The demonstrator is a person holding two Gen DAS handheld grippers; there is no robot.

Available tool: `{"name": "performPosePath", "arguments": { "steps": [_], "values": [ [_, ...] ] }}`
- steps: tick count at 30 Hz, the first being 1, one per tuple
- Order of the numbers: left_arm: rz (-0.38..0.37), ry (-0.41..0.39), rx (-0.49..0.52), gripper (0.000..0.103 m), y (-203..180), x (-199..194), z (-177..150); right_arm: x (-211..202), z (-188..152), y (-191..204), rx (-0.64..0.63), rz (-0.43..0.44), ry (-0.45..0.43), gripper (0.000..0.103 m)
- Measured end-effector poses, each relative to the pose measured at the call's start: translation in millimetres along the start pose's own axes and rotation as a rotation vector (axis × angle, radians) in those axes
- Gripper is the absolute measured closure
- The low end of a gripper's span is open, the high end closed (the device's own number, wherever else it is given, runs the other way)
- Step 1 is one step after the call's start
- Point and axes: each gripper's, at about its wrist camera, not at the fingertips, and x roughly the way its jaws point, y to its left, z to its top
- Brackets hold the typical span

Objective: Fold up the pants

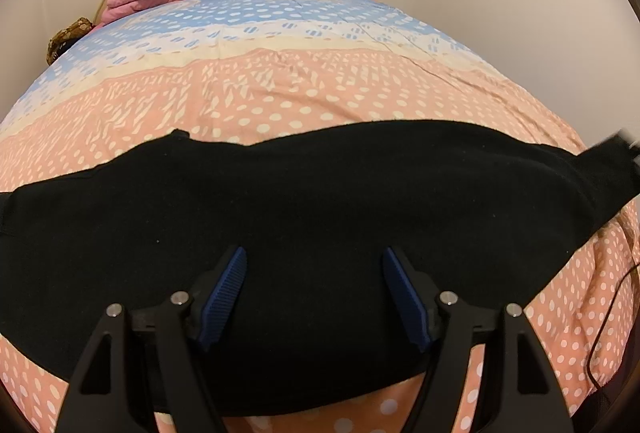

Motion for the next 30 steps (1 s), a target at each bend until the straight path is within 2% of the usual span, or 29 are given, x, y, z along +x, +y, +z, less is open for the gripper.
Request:
{"name": "performPosePath", "arguments": {
  "steps": [1,2,3,5,6,8,11,12,13,15,19,23,25,27,30],
  "values": [
    [0.000,-0.001,0.000,0.029,0,0,0,15,-2,-22,0.017,-0.148,0.089,0.090],
    [0.001,-0.001,0.000,0.029,0,1,0,22,-4,-35,0.037,-0.230,0.143,0.090],
    [0.002,-0.002,0.000,0.029,0,1,0,26,-6,-54,0.068,-0.360,0.197,0.090],
    [0.007,-0.002,0.001,0.029,-1,1,1,17,-7,-64,0.060,-0.533,0.201,0.090],
    [0.011,-0.001,0.004,0.029,-1,1,2,7,-8,-61,0.055,-0.547,0.170,0.090],
    [0.025,-0.001,0.024,0.029,-5,-2,5,-2,-10,-41,0.050,-0.469,0.124,0.090],
    [0.025,-0.024,0.077,0.029,-13,-11,14,16,-14,4,-0.048,-0.378,0.183,0.085],
    [0.016,-0.043,0.113,0.029,-19,-16,20,24,-17,17,-0.087,-0.352,0.206,0.072],
    [0.011,-0.059,0.144,0.029,-24,-19,24,34,-23,34,-0.128,-0.323,0.230,0.050],
    [0.007,-0.083,0.201,0.029,-36,-21,33,56,-32,64,-0.200,-0.283,0.270,0.033],
    [-0.028,-0.072,0.221,0.029,-50,-11,46,98,-49,109,-0.317,-0.145,0.354,0.033],
    [-0.071,-0.049,0.208,0.029,-62,-3,49,145,-69,137,-0.526,-0.196,0.420,0.038],
    [-0.082,-0.039,0.205,0.029,-65,-2,46,159,-75,135,-0.548,-0.192,0.470,0.060],
    [-0.087,-0.028,0.198,0.029,-65,-2,43,183,-82,127,-0.583,-0.233,0.528,0.073],
    [-0.092,-0.009,0.163,0.029,-59,1,40,175,-86,130,-0.607,-0.217,0.499,0.089]
  ]
}}
